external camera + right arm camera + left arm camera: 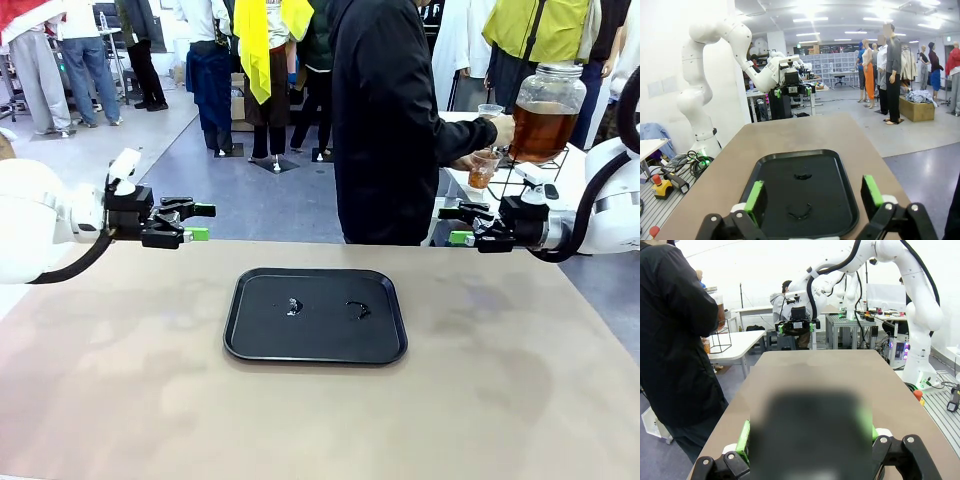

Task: Pour the drink into the iced cup.
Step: Open the gripper to release the iced cup you were holding.

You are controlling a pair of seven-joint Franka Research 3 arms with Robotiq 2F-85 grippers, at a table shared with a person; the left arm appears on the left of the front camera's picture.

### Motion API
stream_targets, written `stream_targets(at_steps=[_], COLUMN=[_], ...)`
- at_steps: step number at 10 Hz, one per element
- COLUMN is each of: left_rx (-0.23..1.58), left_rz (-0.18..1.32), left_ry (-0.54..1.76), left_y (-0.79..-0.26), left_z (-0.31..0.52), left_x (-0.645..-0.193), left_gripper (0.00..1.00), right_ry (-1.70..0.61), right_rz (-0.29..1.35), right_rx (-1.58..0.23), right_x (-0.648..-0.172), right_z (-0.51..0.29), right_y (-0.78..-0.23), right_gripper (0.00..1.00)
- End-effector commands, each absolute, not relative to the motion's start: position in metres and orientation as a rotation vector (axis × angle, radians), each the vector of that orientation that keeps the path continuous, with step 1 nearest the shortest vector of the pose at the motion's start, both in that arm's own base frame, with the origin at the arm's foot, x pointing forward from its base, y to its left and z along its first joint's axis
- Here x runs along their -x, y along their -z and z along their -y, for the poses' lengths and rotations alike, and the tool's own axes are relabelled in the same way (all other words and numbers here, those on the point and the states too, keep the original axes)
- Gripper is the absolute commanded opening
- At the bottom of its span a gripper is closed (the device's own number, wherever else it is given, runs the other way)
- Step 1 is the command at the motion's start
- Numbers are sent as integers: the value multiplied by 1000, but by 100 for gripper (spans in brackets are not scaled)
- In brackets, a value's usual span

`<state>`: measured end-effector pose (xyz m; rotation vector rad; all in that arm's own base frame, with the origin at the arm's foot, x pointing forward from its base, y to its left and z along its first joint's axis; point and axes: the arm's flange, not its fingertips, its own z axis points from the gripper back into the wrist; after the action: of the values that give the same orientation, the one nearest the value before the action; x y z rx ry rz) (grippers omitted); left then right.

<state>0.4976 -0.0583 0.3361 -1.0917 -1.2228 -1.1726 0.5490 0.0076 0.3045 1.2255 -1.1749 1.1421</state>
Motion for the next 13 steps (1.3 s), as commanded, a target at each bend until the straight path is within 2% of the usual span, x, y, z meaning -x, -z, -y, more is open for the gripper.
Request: stream_targets(at_steps=[1,13], left_rx=[1093,1093], left_rz=[1231,1231], left_ry=[1169,1169], left_y=[-338,-338], left_z=[60,60], left_x=[-497,-497], left_gripper=[100,100], right_ry=[-1142,-1142], right_rz=[1173,1173], right_rx=[-1229,-1229], right_x=[-550,-550], right_z=[-11,-11], right_y=[-307,-307], right_gripper=[100,100])
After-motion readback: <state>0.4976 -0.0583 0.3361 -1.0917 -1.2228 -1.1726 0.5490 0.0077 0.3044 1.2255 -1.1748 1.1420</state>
